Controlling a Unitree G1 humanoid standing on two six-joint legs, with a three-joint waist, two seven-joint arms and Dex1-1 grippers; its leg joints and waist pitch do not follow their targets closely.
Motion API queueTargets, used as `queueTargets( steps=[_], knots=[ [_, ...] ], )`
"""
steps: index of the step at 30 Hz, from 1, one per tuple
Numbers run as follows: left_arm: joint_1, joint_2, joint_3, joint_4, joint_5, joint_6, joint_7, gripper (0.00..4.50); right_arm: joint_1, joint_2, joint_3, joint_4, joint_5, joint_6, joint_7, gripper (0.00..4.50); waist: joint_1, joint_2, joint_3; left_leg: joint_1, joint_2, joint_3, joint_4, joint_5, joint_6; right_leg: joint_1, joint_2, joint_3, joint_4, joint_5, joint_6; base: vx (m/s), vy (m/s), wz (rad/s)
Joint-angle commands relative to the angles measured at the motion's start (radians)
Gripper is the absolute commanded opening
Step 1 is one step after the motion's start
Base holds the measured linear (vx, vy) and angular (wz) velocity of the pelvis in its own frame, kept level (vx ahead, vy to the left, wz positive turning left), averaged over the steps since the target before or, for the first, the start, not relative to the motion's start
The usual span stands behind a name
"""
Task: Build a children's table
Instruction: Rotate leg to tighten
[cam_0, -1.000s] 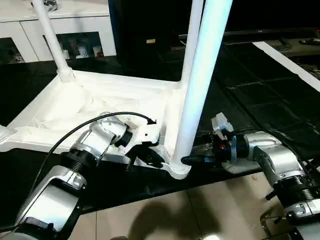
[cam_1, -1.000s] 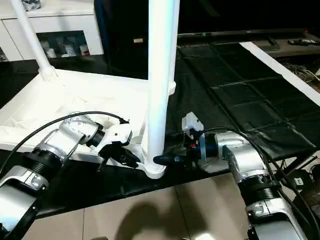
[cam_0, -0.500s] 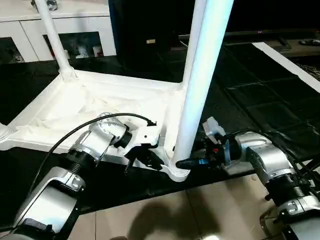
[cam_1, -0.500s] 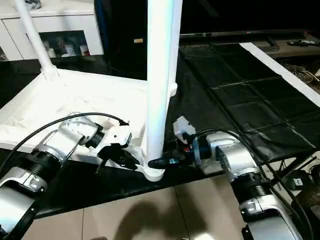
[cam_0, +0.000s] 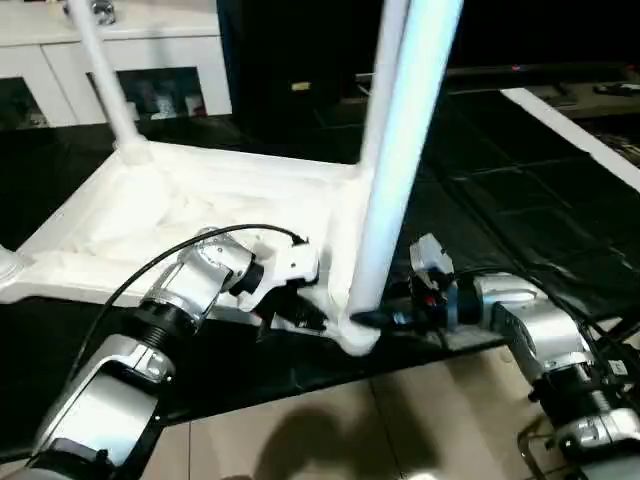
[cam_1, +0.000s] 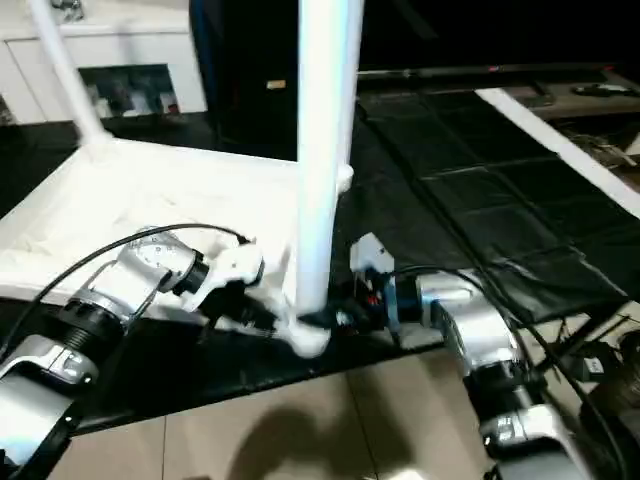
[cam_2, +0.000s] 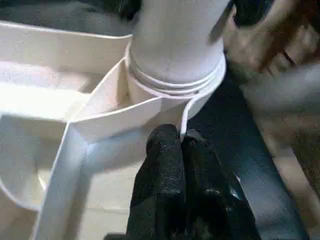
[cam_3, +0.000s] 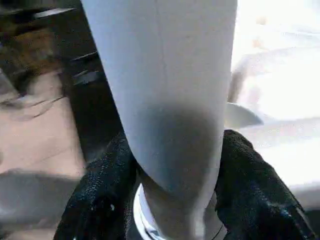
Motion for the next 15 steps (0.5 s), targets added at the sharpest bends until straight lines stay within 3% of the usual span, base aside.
queueTargets(
  steps=[1,4,6,7,10,12,15],
  knots=[
    [-0.029,-0.086,0.027,0.016,-0.053,0.06,0.097,0.0,-0.016,0.078,0.013,0.023,-0.041,0.04,-0.185,1.98,-0.005,-0.008,-0.064,-0.012,-0.01,0.008,-0.08,-0.193,0.015,0.064,-0.027,0.032,-0.089,-0.415,-0.134,0.0,0.0,0.0],
    [-0.052,-0.132,0.068,0.037,-0.059,0.125,0.217,0.0,-0.066,0.192,-0.026,0.096,-0.065,0.06,-0.412,1.96,-0.032,-0.005,-0.065,-0.018,-0.015,0.004,-0.079,-0.205,0.005,0.063,-0.026,0.029,-0.095,-0.459,-0.112,0.0,0.0,0.0],
    [-0.063,-0.152,0.087,0.048,-0.057,0.145,0.274,0.0,-0.103,0.238,-0.044,0.145,-0.075,0.057,-0.512,1.96,-0.046,-0.005,-0.068,-0.025,-0.017,0.002,-0.077,-0.187,0.013,0.065,-0.024,0.027,-0.094,-0.425,-0.113,0.0,0.0,0.0],
    [-0.067,-0.16,0.093,0.052,-0.058,0.151,0.294,0.0,-0.115,0.252,-0.049,0.162,-0.077,0.054,-0.539,1.96,-0.046,-0.003,-0.068,-0.022,-0.016,0.002,-0.077,-0.186,0.014,0.062,-0.025,0.028,-0.094,-0.414,-0.119,0.0,0.0,0.0],
    [-0.09,-0.195,0.129,0.078,-0.056,0.164,0.41,0.0,-0.174,0.304,-0.062,0.246,-0.096,0.031,-0.66,1.96,-0.057,-0.003,-0.07,-0.017,-0.017,0.004,-0.073,-0.183,0.021,0.057,-0.02,0.033,-0.089,-0.345,-0.167,0.0,0.0,0.0],
    [-0.114,-0.221,0.16,0.11,-0.053,0.161,0.499,0.0,-0.204,0.333,-0.061,0.291,-0.134,0.003,-0.714,1.96,-0.054,-0.002,-0.072,-0.016,-0.016,0.005,-0.071,-0.161,0.033,0.059,-0.018,0.035,-0.084,-0.28,-0.193,0.0,0.0,0.0],
    [-0.122,-0.232,0.17,0.119,-0.055,0.16,0.526,0.0,-0.212,0.343,-0.061,0.308,-0.148,-0.028,-0.725,1.96,-0.049,-0.001,-0.077,-0.017,-0.014,0.005,-0.069,-0.109,0.053,0.064,-0.019,0.04,-0.073,-0.178,-0.227,0.0,0.0,0.0]
  ],
)
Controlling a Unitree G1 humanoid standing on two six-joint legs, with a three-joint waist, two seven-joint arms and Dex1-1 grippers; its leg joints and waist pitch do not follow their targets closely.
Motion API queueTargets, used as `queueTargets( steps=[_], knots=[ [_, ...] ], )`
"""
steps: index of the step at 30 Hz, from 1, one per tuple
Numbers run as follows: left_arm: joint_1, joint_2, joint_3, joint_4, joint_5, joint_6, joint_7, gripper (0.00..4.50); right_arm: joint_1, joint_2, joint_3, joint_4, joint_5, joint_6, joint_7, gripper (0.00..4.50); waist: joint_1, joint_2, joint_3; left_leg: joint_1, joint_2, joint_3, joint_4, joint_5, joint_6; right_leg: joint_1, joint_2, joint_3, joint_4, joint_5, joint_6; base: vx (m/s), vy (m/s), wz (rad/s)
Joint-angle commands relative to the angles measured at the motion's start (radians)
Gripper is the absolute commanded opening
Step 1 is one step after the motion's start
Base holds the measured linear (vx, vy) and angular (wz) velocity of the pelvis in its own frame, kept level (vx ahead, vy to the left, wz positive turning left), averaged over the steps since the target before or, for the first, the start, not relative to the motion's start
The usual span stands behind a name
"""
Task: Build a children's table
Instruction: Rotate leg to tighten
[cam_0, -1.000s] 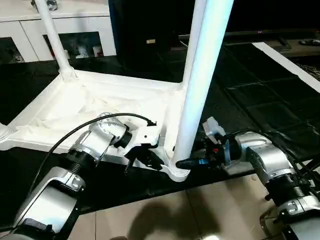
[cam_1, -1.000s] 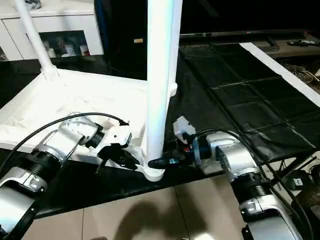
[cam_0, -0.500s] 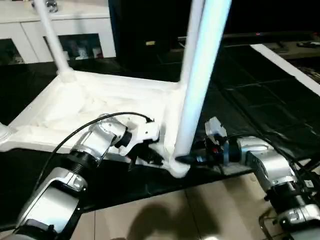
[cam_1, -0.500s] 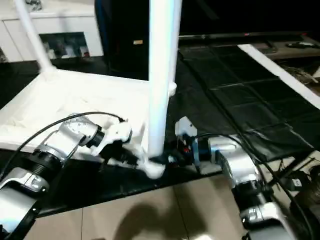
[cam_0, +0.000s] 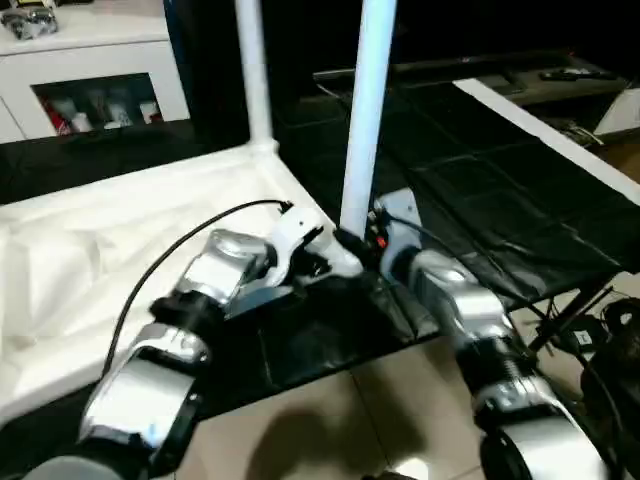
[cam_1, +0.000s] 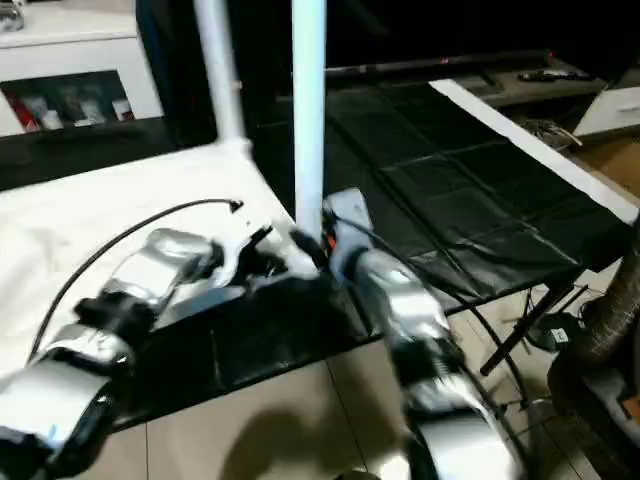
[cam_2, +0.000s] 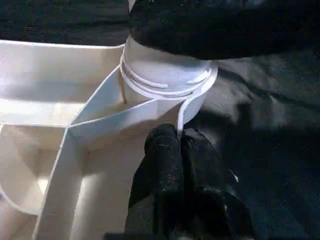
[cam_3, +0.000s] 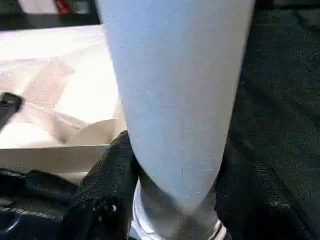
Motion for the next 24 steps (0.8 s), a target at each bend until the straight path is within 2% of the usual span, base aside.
queueTargets(
  steps=[1,3,4,12,13,15,16,18,19,20,21,23,24],
  knots=[
    [-0.04,-0.063,-0.003,-0.015,-0.052,-0.01,0.005,0.0,-0.005,0.066,0.031,0.044,0.01,0.01,0.013,2.49,0.01,-0.002,-0.077,-0.015,-0.015,0.02,-0.063,-0.093,0.071,0.074,-0.03,0.04,-0.065,-0.148,-0.235,0.0,0.0,0.0],
    [-0.039,-0.063,-0.004,-0.016,-0.051,-0.01,0.001,0.0,-0.004,0.071,0.019,0.041,0.025,0.009,0.027,2.49,0.014,0.0,-0.078,-0.013,-0.015,0.02,-0.063,-0.077,0.084,0.077,-0.031,0.04,-0.061,-0.11,-0.249,0.0,0.0,0.0],
    [-0.038,-0.063,-0.004,-0.017,-0.049,-0.01,-0.002,0.0,-0.004,0.071,0.019,0.044,0.031,0.007,0.039,2.68,0.017,0.002,-0.077,-0.011,-0.014,0.021,-0.064,-0.074,0.088,0.076,-0.032,0.041,-0.06,-0.1,-0.258,0.0,0.0,0.0],
    [-0.009,-0.017,-0.035,-0.021,-0.025,-0.063,-0.085,0.0,0.043,0.01,0.016,-0.005,0.065,-0.031,0.173,3.32,0.023,0.001,-0.075,-0.01,-0.011,0.021,-0.066,-0.103,0.089,0.079,-0.034,0.042,-0.064,-0.121,-0.259,0.0,0.0,0.0],
    [-0.005,-0.001,-0.046,-0.019,-0.02,-0.083,-0.122,0.0,0.066,-0.019,0.01,-0.032,0.083,-0.039,0.249,3.43,0.025,-0.003,-0.074,-0.009,-0.011,0.022,-0.066,-0.111,0.095,0.08,-0.033,0.041,-0.066,-0.126,-0.258,0.0,0.0,0.0],
    [0.006,0.02,-0.063,-0.031,-0.024,-0.092,-0.196,0.0,0.097,-0.067,0.013,-0.069,0.096,-0.05,0.337,3.56,0.027,-0.005,-0.074,-0.01,-0.01,0.022,-0.066,-0.107,0.102,0.08,-0.034,0.042,-0.065,-0.121,-0.26,0.0,0.0,0.0],
    [0.01,0.028,-0.069,-0.033,-0.026,-0.099,-0.224,0.0,0.108,-0.089,0.017,-0.077,0.097,-0.054,0.369,3.77,0.03,-0.004,-0.075,-0.009,-0.009,0.022,-0.066,-0.109,0.106,0.08,-0.035,0.042,-0.064,-0.123,-0.259,0.0,0.0,0.0],
    [0.014,0.038,-0.078,-0.034,-0.024,-0.108,-0.253,0.0,0.12,-0.116,0.023,-0.085,0.096,-0.071,0.405,3.84,0.034,-0.005,-0.074,-0.01,-0.009,0.022,-0.065,-0.108,0.106,0.08,-0.035,0.042,-0.066,-0.129,-0.262,0.0,0.0,0.0],
    [0.018,0.065,-0.105,-0.025,-0.009,-0.148,-0.313,0.0,0.148,-0.18,0.042,-0.111,0.103,-0.084,0.51,4.0,0.04,-0.004,-0.072,-0.007,-0.009,0.022,-0.066,-0.124,0.106,0.079,-0.035,0.041,-0.07,-0.156,-0.253,0.0,0.0,0.0],
    [0.018,0.067,-0.107,-0.024,-0.008,-0.151,-0.318,0.0,0.15,-0.186,0.044,-0.114,0.104,-0.086,0.519,4.0,0.041,-0.007,-0.072,-0.007,-0.008,0.023,-0.066,-0.127,0.107,0.08,-0.034,0.042,-0.071,-0.163,-0.25,0.0,0.0,0.0],
    [0.017,0.08,-0.12,-0.016,0.0,-0.168,-0.347,0.0,0.163,-0.222,0.052,-0.13,0.109,-0.095,0.583,4.1,0.047,-0.002,-0.07,-0.001,-0.007,0.025,-0.067,-0.146,0.104,0.073,-0.035,0.043,-0.074,-0.183,-0.253,0.0,0.0,0.0],
    [0.016,0.094,-0.135,-0.005,0.007,-0.211,-0.388,0.0,0.173,-0.264,0.055,-0.149,0.122,-0.088,0.66,4.1,0.05,-0.006,-0.07,-0.002,-0.005,0.025,-0.067,-0.159,0.102,0.075,-0.034,0.044,-0.074,-0.197,-0.248,0.0,0.0,0.0],
    [0.018,0.1,-0.141,-0.003,0.007,-0.226,-0.417,0.0,0.174,-0.286,0.06,-0.152,0.12,-0.095,0.69,4.1,0.053,-0.005,-0.071,-0.003,-0.004,0.023,-0.068,-0.154,0.1,0.076,-0.035,0.043,-0.073,-0.196,-0.247,0.0,0.0,0.0]
  ],
)
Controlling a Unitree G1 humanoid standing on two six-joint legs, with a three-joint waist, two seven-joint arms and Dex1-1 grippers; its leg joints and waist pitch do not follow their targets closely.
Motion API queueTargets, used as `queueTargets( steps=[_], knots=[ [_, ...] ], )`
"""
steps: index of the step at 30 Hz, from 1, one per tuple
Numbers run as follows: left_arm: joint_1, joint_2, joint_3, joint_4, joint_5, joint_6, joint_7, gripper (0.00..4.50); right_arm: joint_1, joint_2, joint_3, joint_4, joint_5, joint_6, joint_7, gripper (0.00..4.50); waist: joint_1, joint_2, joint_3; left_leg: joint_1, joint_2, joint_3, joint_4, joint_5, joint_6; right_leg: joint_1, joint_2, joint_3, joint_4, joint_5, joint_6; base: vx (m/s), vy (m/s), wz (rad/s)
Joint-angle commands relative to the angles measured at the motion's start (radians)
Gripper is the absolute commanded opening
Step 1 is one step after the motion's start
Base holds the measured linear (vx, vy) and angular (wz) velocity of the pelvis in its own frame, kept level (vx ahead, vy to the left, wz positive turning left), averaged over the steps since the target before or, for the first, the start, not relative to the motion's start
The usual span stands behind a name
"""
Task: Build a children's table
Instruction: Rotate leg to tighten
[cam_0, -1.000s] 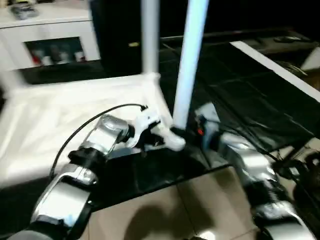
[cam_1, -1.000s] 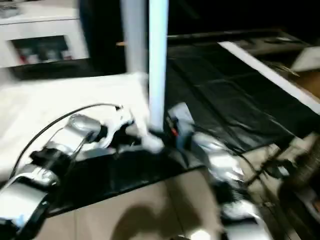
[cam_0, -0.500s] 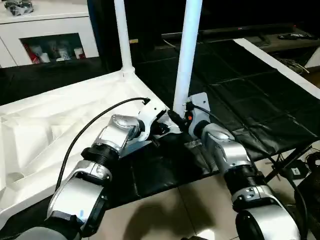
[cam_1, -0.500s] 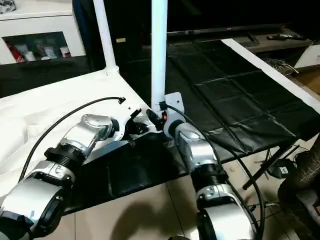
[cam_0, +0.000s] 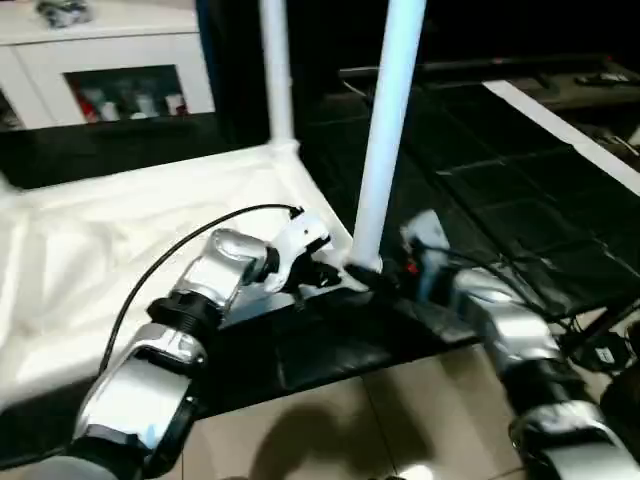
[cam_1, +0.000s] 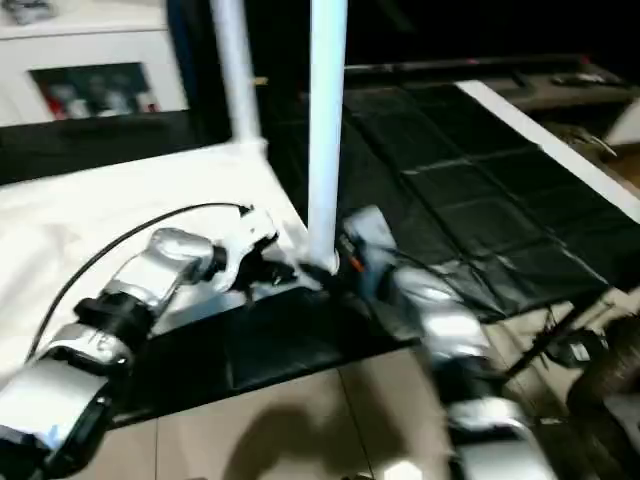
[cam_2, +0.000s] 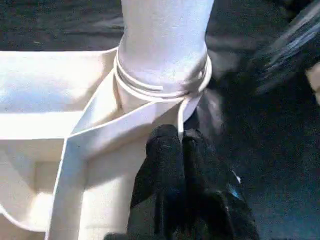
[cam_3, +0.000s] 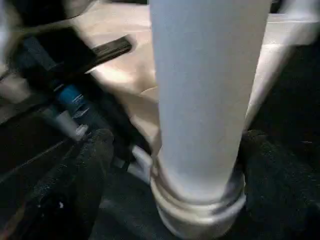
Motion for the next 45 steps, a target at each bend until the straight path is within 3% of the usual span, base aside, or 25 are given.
queueTargets(
  steps=[1,9,13,15,19,24,29,37,44,45],
  knots=[
    [0.002,0.006,-0.046,-0.011,0.006,-0.064,-0.114,0.0,0.001,-0.043,0.015,-0.037,0.011,-0.01,0.103,4.1,0.003,-0.005,-0.071,-0.004,-0.006,0.023,-0.064,-0.152,0.099,0.073,-0.036,0.042,-0.071,-0.201,-0.244,0.0,0.0,0.0],
    [0.022,0.046,-0.113,-0.07,-0.001,-0.115,-0.291,0.0,-0.003,-0.135,0.054,-0.093,0.054,0.014,0.31,4.1,0.028,-0.005,-0.075,-0.005,0.001,0.023,-0.061,-0.11,0.109,0.074,-0.036,0.041,-0.056,-0.124,-0.268,0.0,0.0,0.0],
    [0.036,0.069,-0.159,-0.093,0.022,-0.166,-0.355,0.0,-0.005,-0.168,0.088,-0.108,0.057,0.032,0.409,4.1,0.035,-0.011,-0.072,-0.004,0.001,0.024,-0.063,-0.142,0.098,0.072,-0.039,0.041,-0.066,-0.204,-0.245,0.0,0.0,0.0],
    [0.041,0.072,-0.168,-0.101,0.028,-0.178,-0.371,0.0,-0.009,-0.167,0.092,-0.104,0.053,0.035,0.419,4.1,0.038,-0.009,-0.071,-0.004,0.0,0.025,-0.064,-0.146,0.091,0.07,-0.04,0.042,-0.068,-0.232,-0.232,0.0,0.0,0.0],
    [0.055,0.077,-0.191,-0.137,0.033,-0.183,-0.401,0.0,-0.03,-0.145,0.104,-0.077,0.048,0.037,0.415,3.74,0.039,-0.01,-0.072,-0.002,0.003,0.023,-0.066,-0.142,0.074,0.068,-0.041,0.042,-0.065,-0.234,-0.229,0.0,0.0,0.0],
    [0.062,0.073,-0.204,-0.16,0.03,-0.182,-0.407,0.0,-0.042,-0.127,0.126,-0.062,0.04,0.035,0.418,3.32,0.037,-0.009,-0.073,-0.005,0.003,0.023,-0.066,-0.128,0.076,0.069,-0.039,0.042,-0.06,-0.201,-0.237,0.0,0.0,0.0],
    [0.07,0.073,-0.21,-0.177,0.028,-0.182,-0.407,0.0,-0.05,-0.108,0.141,-0.054,0.032,0.029,0.43,2.96,0.038,-0.012,-0.073,-0.005,0.001,0.024,-0.065,-0.124,0.077,0.069,-0.039,0.043,-0.061,-0.202,-0.234,0.0,0.0,0.0],
    [0.082,0.082,-0.216,-0.198,0.029,-0.175,-0.399,0.0,-0.057,-0.099,0.156,-0.044,0.037,0.034,0.452,2.23,0.035,-0.01,-0.073,-0.006,0.002,0.024,-0.066,-0.13,0.07,0.068,-0.039,0.043,-0.062,-0.221,-0.225,0.0,0.0,0.0],
    [0.078,0.071,-0.196,-0.178,0.033,-0.119,-0.34,0.0,-0.015,-0.096,0.146,-0.103,0.059,0.069,0.428,2.07,0.036,-0.01,-0.07,-0.002,0.001,0.025,-0.068,-0.145,0.064,0.067,-0.038,0.044,-0.067,-0.244,-0.217,0.0,0.0,0.0],
    [0.072,0.062,-0.179,-0.164,0.03,-0.083,-0.308,0.0,0.008,-0.086,0.138,-0.132,0.057,0.097,0.373,2.06,0.037,-0.006,-0.069,-0.001,0.001,0.024,-0.069,-0.151,0.06,0.067,-0.038,0.044,-0.068,-0.255,-0.213,0.0,0.0,0.0]
  ],
)
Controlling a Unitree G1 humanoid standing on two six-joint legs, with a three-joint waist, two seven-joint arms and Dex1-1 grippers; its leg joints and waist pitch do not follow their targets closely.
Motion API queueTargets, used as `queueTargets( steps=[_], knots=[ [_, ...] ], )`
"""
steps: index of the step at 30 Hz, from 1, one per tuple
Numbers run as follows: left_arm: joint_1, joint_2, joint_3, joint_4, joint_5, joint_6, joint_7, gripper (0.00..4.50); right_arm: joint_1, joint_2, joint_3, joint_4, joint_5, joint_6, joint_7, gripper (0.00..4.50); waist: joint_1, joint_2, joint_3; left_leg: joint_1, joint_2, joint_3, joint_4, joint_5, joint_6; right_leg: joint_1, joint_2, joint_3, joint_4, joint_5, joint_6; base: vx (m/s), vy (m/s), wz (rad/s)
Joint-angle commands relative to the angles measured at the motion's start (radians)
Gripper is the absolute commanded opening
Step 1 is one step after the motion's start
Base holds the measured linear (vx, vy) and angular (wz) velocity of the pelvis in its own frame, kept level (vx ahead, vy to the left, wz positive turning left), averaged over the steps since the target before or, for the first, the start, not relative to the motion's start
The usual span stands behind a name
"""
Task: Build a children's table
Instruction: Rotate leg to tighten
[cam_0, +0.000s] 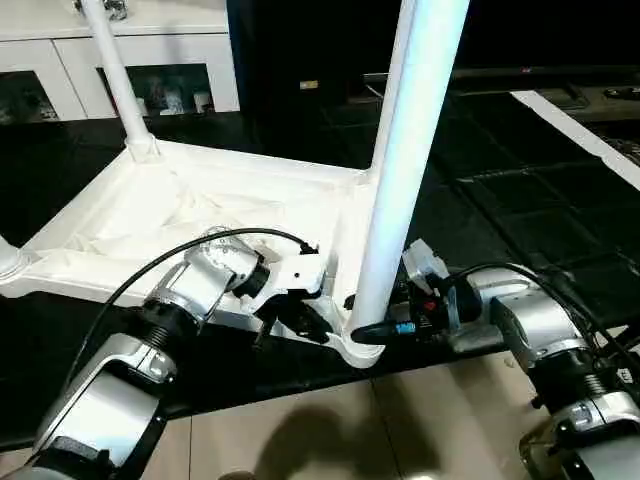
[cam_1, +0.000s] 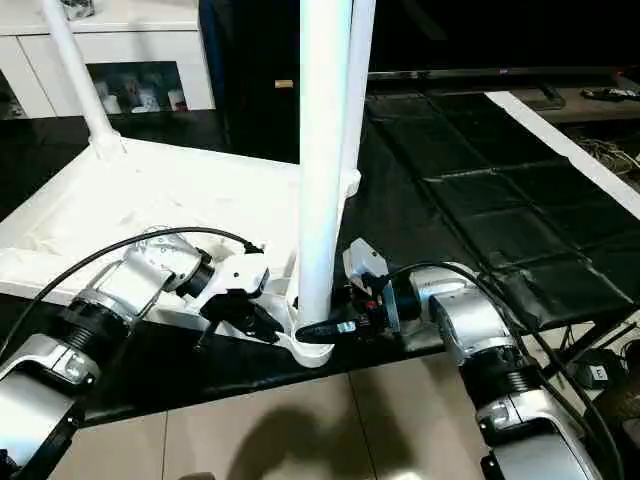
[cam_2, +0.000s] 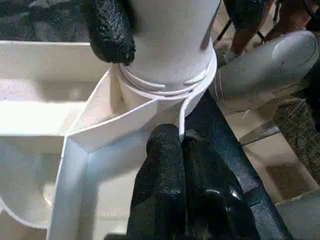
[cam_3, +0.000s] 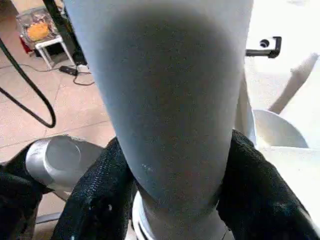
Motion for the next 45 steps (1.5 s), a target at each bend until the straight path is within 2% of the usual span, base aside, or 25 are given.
queueTargets(
  steps=[1,2,4,6,7,9,11,14,17,19,20,21,22,23,25,27,29,32,33,36,37,40,41,43,45],
  knots=[
    [-0.002,-0.04,-0.004,0.032,0.01,0.064,0.069,0.0,0.024,0.03,-0.023,-0.041,0.01,0.06,-0.104,2.05,-0.008,-0.005,-0.066,0.001,-0.001,0.023,-0.072,-0.158,0.055,0.059,-0.036,0.044,-0.072,-0.264,-0.211,0.0,0.0,0.0],
    [-0.004,-0.042,0.0,0.034,0.009,0.069,0.074,0.0,0.025,0.034,-0.025,-0.04,0.007,0.061,-0.118,2.05,-0.009,-0.006,-0.066,0.001,-0.002,0.022,-0.074,-0.168,0.051,0.06,-0.036,0.043,-0.074,-0.28,-0.207,0.0,0.0,0.0],
    [-0.026,-0.067,0.04,0.069,-0.007,0.122,0.146,0.0,0.019,0.085,-0.051,-0.017,-0.032,0.072,-0.28,2.04,-0.017,-0.007,-0.063,-0.001,-0.009,0.02,-0.075,-0.196,0.03,0.06,-0.036,0.042,-0.082,-0.371,-0.17,0.0,0.0,0.0],
    [-0.036,-0.078,0.056,0.084,-0.012,0.139,0.18,0.0,0.01,0.108,-0.063,-0.001,-0.045,0.077,-0.345,2.0,-0.025,-0.008,-0.062,0.0,-0.012,0.018,-0.076,-0.216,0.02,0.057,-0.036,0.039,-0.091,-0.435,-0.144,0.0,0.0,0.0],
    [-0.058,-0.104,0.092,0.116,-0.025,0.177,0.258,0.0,-0.016,0.169,-0.093,0.038,-0.058,0.085,-0.484,2.0,-0.035,-0.004,-0.06,-0.003,-0.015,0.017,-0.076,-0.222,0.012,0.056,-0.036,0.038,-0.096,-0.466,-0.131,0.0,0.0,0.0],
    [-0.074,-0.127,0.121,0.137,-0.036,0.215,0.322,0.0,-0.045,0.229,-0.115,0.079,-0.072,0.091,-0.614,1.98,-0.051,-0.005,-0.062,-0.014,-0.02,0.01,-0.078,-0.219,-0.003,0.065,-0.036,0.031,-0.096,-0.504,-0.104,0.0,0.0,0.0],
    [-0.085,-0.143,0.141,0.15,-0.042,0.234,0.369,0.0,-0.068,0.264,-0.12,0.114,-0.086,0.082,-0.686,1.97,-0.067,-0.004,-0.062,-0.015,-0.022,0.007,-0.078,-0.228,-0.001,0.062,-0.034,0.029,-0.1,-0.511,-0.098,0.0,0.0,0.0],
    [-0.114,-0.187,0.2,0.184,-0.059,0.263,0.506,0.0,-0.124,0.337,-0.145,0.211,-0.111,0.067,-0.87,1.96,-0.085,-0.004,-0.066,-0.02,-0.023,0.007,-0.074,-0.207,0.012,0.064,-0.034,0.03,-0.096,-0.457,-0.119,0.0,0.0,0.0],
    [-0.137,-0.224,0.253,0.209,-0.081,0.279,0.616,0.0,-0.164,0.39,-0.171,0.279,-0.12,0.058,-0.993,1.96,-0.093,-0.002,-0.068,-0.014,-0.023,0.009,-0.071,-0.191,0.015,0.058,-0.031,0.031,-0.092,-0.4,-0.154,0.0,0.0,0.0],
    [-0.145,-0.239,0.272,0.218,-0.084,0.275,0.674,0.0,-0.181,0.41,-0.188,0.309,-0.123,0.054,-1.055,1.96,-0.096,-0.002,-0.073,-0.018,-0.02,0.01,-0.069,-0.148,0.034,0.064,-0.029,0.035,-0.078,-0.271,-0.198,0.026,0.001,0.02],
    [-0.156,-0.256,0.289,0.23,-0.081,0.269,0.728,0.0,-0.198,0.434,-0.219,0.337,-0.12,0.036,-1.101,1.96,-0.097,-0.002,-0.077,-0.017,-0.019,0.011,-0.066,-0.116,0.045,0.065,-0.029,0.037,-0.07,-0.197,-0.222,0.052,0.002,0.03],
    [-0.156,-0.256,0.29,0.231,-0.081,0.269,0.729,0.0,-0.198,0.435,-0.22,0.337,-0.119,0.035,-1.102,1.96,-0.098,-0.001,-0.079,-0.018,-0.019,0.01,-0.064,-0.097,0.051,0.068,-0.029,0.037,-0.065,-0.159,-0.235,0.059,0.006,0.02],
    [-0.159,-0.261,0.295,0.233,-0.081,0.267,0.744,0.0,-0.202,0.442,-0.229,0.344,-0.117,0.028,-1.11,2.52,-0.096,0.0,-0.081,-0.017,-0.019,0.012,-0.062,-0.059,0.068,0.069,-0.029,0.037,-0.058,-0.084,-0.259,0.057,0.006,0.01],
    [-0.159,-0.264,0.299,0.234,-0.078,0.266,0.753,0.0,-0.205,0.448,-0.235,0.351,-0.113,0.02,-1.113,2.66,-0.095,0.0,-0.082,-0.017,-0.019,0.012,-0.061,-0.045,0.076,0.071,-0.028,0.038,-0.055,-0.052,-0.27,0.057,0.006,0.01],
    [-0.158,-0.263,0.293,0.236,-0.065,0.255,0.746,0.0,-0.207,0.451,-0.234,0.358,-0.111,0.007,-1.093,2.72,-0.092,0.002,-0.086,-0.016,-0.021,0.013,-0.057,0.007,0.12,0.075,-0.03,0.038,-0.045,0.047,-0.305,0.0,0.0,0.0],
    [-0.153,-0.259,0.285,0.237,-0.058,0.248,0.737,0.0,-0.205,0.449,-0.23,0.361,-0.115,-0.01,-1.084,3.01,-0.091,0.003,-0.085,-0.015,-0.02,0.014,-0.055,0.021,0.142,0.075,-0.031,0.037,-0.044,0.071,-0.316,0.0,0.0,0.0],
    [-0.145,-0.247,0.274,0.234,-0.05,0.235,0.715,0.0,-0.193,0.438,-0.234,0.345,-0.108,-0.027,-1.07,3.14,-0.089,0.002,-0.082,-0.014,-0.018,0.015,-0.057,-0.014,0.145,0.077,-0.033,0.037,-0.049,0.023,-0.312,0.0,0.0,0.0],
    [-0.133,-0.229,0.266,0.229,-0.045,0.225,0.688,0.0,-0.164,0.411,-0.236,0.298,-0.095,-0.037,-1.011,3.46,-0.086,0.003,-0.077,-0.012,-0.016,0.016,-0.061,-0.071,0.124,0.077,-0.033,0.038,-0.057,-0.053,-0.297,0.0,0.0,0.0],
    [-0.127,-0.216,0.259,0.226,-0.042,0.217,0.667,0.0,-0.138,0.391,-0.237,0.249,-0.075,-0.025,-0.958,3.53,-0.08,0.01,-0.076,-0.011,-0.016,0.015,-0.062,-0.078,0.119,0.077,-0.032,0.039,-0.059,-0.061,-0.29,0.0,0.0,0.0],
    [-0.112,-0.191,0.248,0.214,-0.043,0.21,0.615,0.0,-0.073,0.325,-0.224,0.134,-0.042,-0.003,-0.825,3.79,-0.069,0.006,-0.078,-0.008,-0.013,0.015,-0.062,-0.072,0.119,0.079,-0.031,0.041,-0.055,-0.023,-0.286,0.0,0.0,0.0],
    [-0.108,-0.183,0.244,0.209,-0.043,0.21,0.596,0.0,-0.058,0.301,-0.216,0.108,-0.035,0.002,-0.785,3.9,-0.07,0.017,-0.079,-0.007,-0.012,0.014,-0.061,-0.069,0.119,0.075,-0.031,0.041,-0.053,0.001,-0.295,0.0,0.0,0.0],
    [-0.093,-0.151,0.21,0.195,-0.036,0.182,0.498,0.0,-0.011,0.19,-0.174,0.032,-0.018,0.008,-0.598,4.12,-0.064,0.012,-0.078,-0.009,-0.014,0.014,-0.06,-0.085,0.123,0.08,-0.03,0.039,-0.055,-0.002,-0.302,0.0,0.0,0.0],
    [-0.093,-0.151,0.21,0.195,-0.036,0.182,0.498,0.0,-0.011,0.19,-0.174,0.032,-0.018,0.008,-0.598,4.23,-0.064,0.008,-0.078,-0.01,-0.015,0.015,-0.059,-0.089,0.124,0.081,-0.03,0.04,-0.055,-0.009,-0.3,0.0,0.0,0.0],
    [-0.087,-0.139,0.193,0.191,-0.032,0.159,0.456,0.0,-0.001,0.155,-0.166,0.013,-0.013,0.014,-0.542,4.47,-0.06,0.01,-0.075,-0.01,-0.015,0.016,-0.06,-0.106,0.115,0.079,-0.032,0.041,-0.06,-0.055,-0.292,0.0,0.0,0.0],
    [-0.085,-0.13,0.182,0.19,-0.029,0.148,0.427,0.0,0.005,0.131,-0.161,-0.005,-0.007,0.022,-0.503,4.47,-0.057,0.01,-0.074,-0.008,-0.014,0.016,-0.061,-0.12,0.103,0.076,-0.031,0.041,-0.063,-0.088,-0.285,0.0,0.0,0.0]
  ],
)
